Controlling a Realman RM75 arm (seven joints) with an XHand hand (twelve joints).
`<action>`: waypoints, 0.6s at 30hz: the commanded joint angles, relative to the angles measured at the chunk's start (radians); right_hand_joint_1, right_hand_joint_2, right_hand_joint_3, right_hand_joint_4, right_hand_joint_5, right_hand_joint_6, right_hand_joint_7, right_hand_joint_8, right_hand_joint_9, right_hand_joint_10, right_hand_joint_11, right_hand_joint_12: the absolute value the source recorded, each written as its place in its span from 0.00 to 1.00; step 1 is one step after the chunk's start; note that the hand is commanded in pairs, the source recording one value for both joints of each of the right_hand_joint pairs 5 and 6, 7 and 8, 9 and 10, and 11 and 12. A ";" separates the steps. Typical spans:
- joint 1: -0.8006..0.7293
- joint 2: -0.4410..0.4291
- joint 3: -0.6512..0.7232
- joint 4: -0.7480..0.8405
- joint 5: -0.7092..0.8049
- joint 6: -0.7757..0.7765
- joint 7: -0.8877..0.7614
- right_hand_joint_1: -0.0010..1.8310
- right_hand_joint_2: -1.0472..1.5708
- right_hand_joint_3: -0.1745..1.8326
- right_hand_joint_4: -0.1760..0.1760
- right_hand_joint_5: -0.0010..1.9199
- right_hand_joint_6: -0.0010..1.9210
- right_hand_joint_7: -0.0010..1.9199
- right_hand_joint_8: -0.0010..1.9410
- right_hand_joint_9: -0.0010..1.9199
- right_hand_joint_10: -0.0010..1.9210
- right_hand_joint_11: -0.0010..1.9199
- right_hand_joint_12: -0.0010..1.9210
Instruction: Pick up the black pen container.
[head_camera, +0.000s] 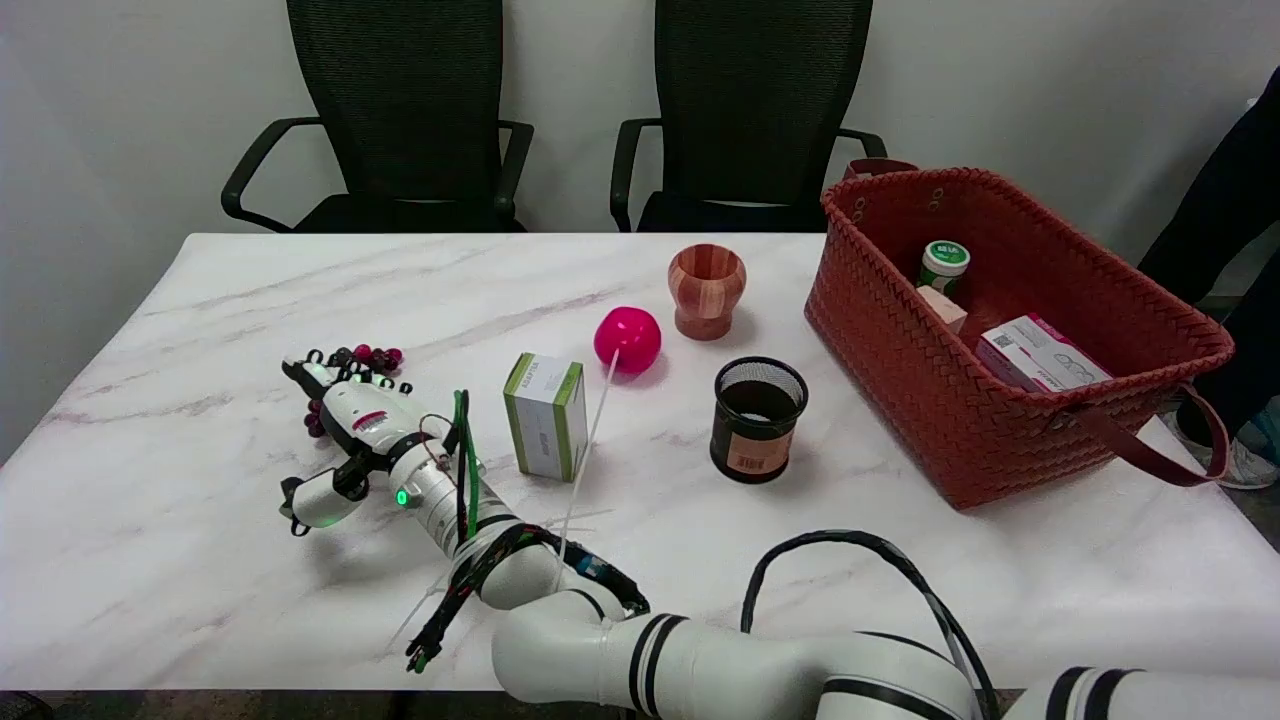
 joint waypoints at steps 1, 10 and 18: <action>-0.027 0.051 0.007 0.070 0.000 0.006 0.003 0.61 0.62 0.57 0.50 0.05 0.05 0.06 0.06 0.08 0.08 0.03 0.03; -0.034 0.055 -0.001 0.119 0.000 -0.011 0.003 0.61 0.61 0.57 0.50 0.05 0.05 0.06 0.06 0.08 0.08 0.03 0.03; -0.023 0.044 0.012 0.121 0.002 -0.023 0.003 0.62 0.61 0.57 0.50 0.05 0.05 0.05 0.05 0.08 0.08 0.04 0.04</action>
